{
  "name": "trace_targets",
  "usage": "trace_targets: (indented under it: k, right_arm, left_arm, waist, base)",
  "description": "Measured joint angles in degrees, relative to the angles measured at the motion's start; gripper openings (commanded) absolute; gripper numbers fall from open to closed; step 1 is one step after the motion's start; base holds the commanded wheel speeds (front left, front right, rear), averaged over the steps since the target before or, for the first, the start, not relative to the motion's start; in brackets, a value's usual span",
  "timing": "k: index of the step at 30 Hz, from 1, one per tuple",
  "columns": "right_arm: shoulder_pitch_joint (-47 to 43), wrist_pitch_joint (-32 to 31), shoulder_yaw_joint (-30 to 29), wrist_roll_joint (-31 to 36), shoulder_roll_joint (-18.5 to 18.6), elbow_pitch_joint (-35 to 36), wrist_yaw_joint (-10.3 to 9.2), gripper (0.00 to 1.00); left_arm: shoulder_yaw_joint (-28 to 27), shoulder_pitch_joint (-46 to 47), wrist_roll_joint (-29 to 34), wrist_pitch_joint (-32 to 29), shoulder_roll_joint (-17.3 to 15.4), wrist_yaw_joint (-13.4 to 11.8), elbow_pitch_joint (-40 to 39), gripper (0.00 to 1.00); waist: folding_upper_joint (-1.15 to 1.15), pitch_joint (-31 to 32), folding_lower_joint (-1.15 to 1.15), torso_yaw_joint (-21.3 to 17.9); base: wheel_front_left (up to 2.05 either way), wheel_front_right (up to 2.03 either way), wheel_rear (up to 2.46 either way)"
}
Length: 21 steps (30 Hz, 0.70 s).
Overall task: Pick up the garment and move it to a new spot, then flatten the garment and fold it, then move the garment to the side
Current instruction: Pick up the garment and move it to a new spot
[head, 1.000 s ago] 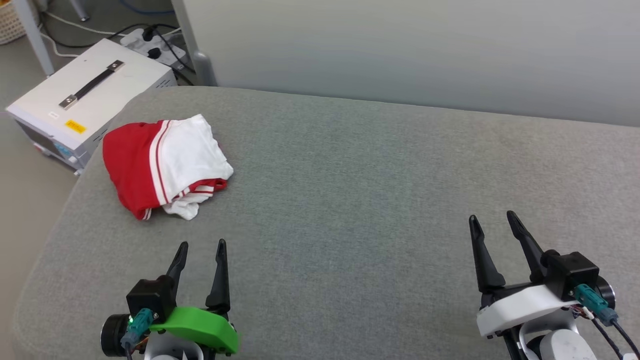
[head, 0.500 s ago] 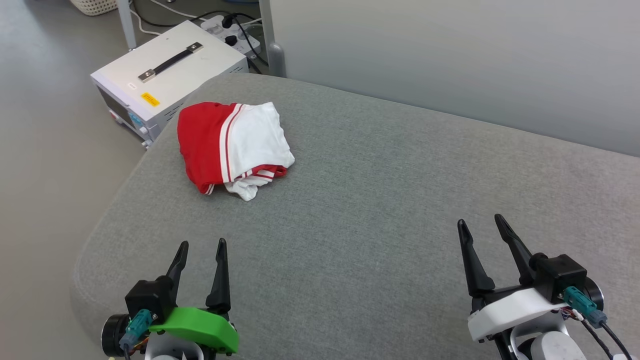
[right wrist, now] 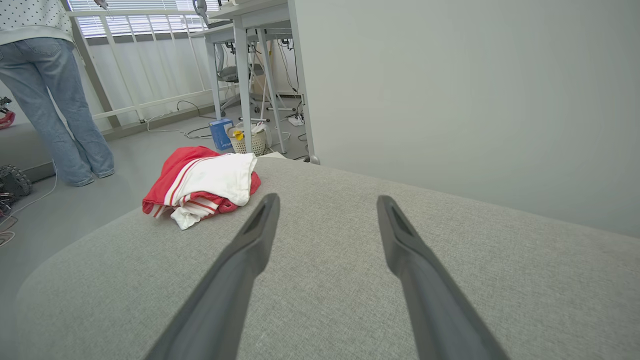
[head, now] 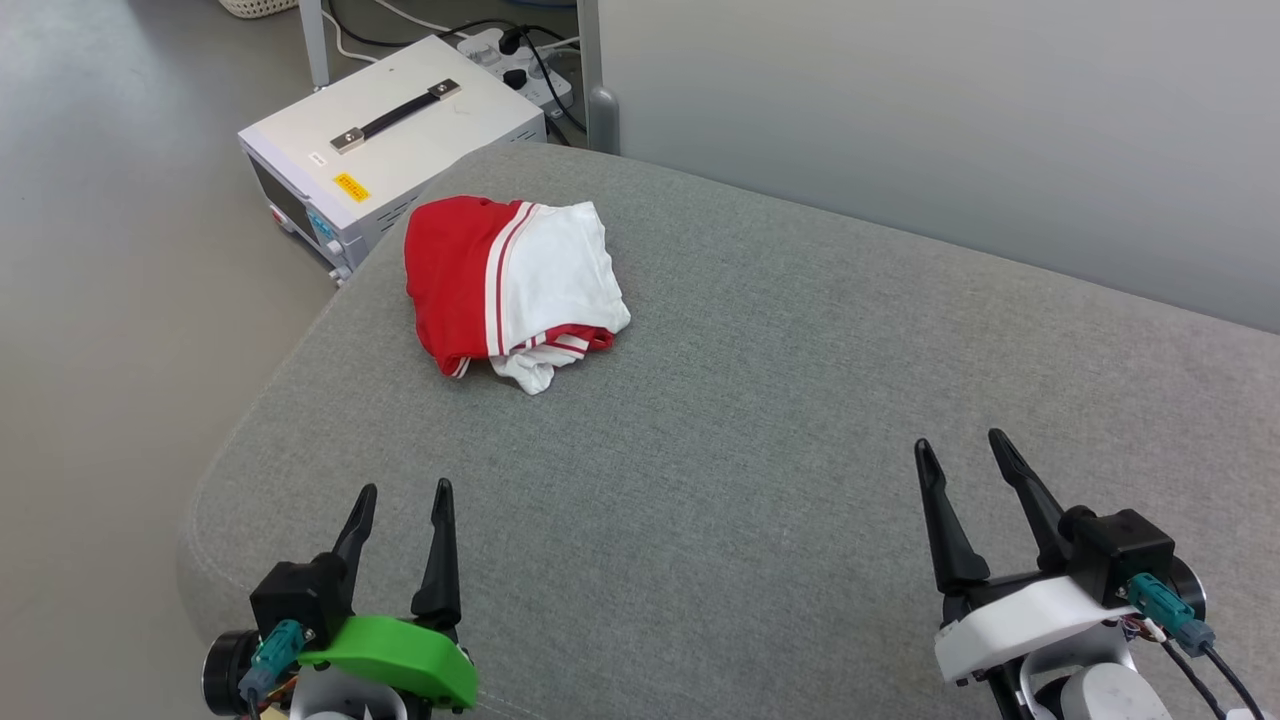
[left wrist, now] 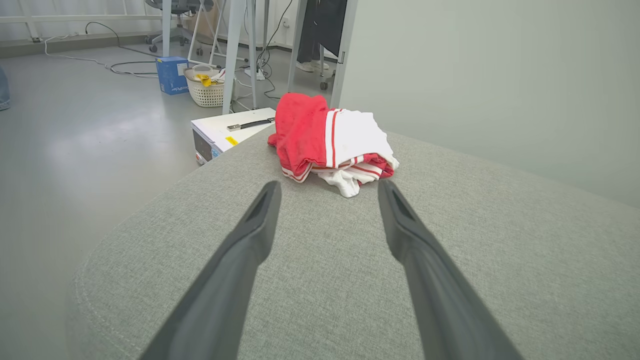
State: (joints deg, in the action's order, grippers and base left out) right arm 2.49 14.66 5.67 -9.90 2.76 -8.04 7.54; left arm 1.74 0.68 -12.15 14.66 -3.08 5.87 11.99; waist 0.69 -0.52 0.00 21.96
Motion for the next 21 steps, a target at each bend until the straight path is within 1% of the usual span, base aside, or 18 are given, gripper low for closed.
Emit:
trace_targets:
  k: [11, 13, 16, 18, 20, 21]
  right_arm:
    - [0.37, 0.00, 0.04, 0.63, -0.01, 0.64, 0.00, 1.00]
    - [1.41, 0.00, -0.14, 1.25, 0.00, 1.18, 0.00, 1.00]
    - [3.24, 0.00, -0.30, 2.27, -0.02, 2.27, 0.00, 1.00]
    - [4.35, 0.04, -0.30, 3.12, -0.01, 2.97, -0.01, 1.00]
    - [5.78, 0.07, -0.24, 4.25, -0.01, 3.52, 0.00, 1.00]
    - [6.49, 0.07, -0.22, 4.60, -0.01, 3.81, 0.00, 1.00]
  left_arm:
    - [-0.70, 0.39, -1.00, 0.01, 0.00, 0.01, -0.60, 1.00]
    - [-1.26, 1.83, -1.79, 0.01, 0.00, 0.34, -0.35, 1.00]
    - [-1.47, 6.29, -2.20, 0.01, -0.11, 0.96, 2.66, 1.00]
    - [-0.56, 10.53, -2.65, 0.01, -1.35, 1.13, 5.49, 1.00]
    - [1.94, 16.34, -3.58, -0.42, -4.52, 1.27, 9.45, 1.00]
    - [3.55, 19.48, -4.64, -1.80, -6.37, 1.29, 11.11, 1.00]
  waist:
    - [0.00, -2.39, 0.00, -1.28]
    - [0.00, -3.65, 0.00, -1.81]
    - [0.00, -5.92, 0.00, -2.68]
    - [0.00, -7.68, 0.00, -3.29]
    - [0.00, -9.87, 0.00, -4.05]
    - [0.00, -11.03, 0.00, -4.47]
  base:
    - [0.00, 0.00, 0.00]
    - [0.00, 0.00, 0.00]
    - [0.00, 0.00, 0.00]
    - [0.00, 0.00, 0.00]
    - [0.00, 0.00, 0.00]
    - [0.00, 0.00, 0.00]
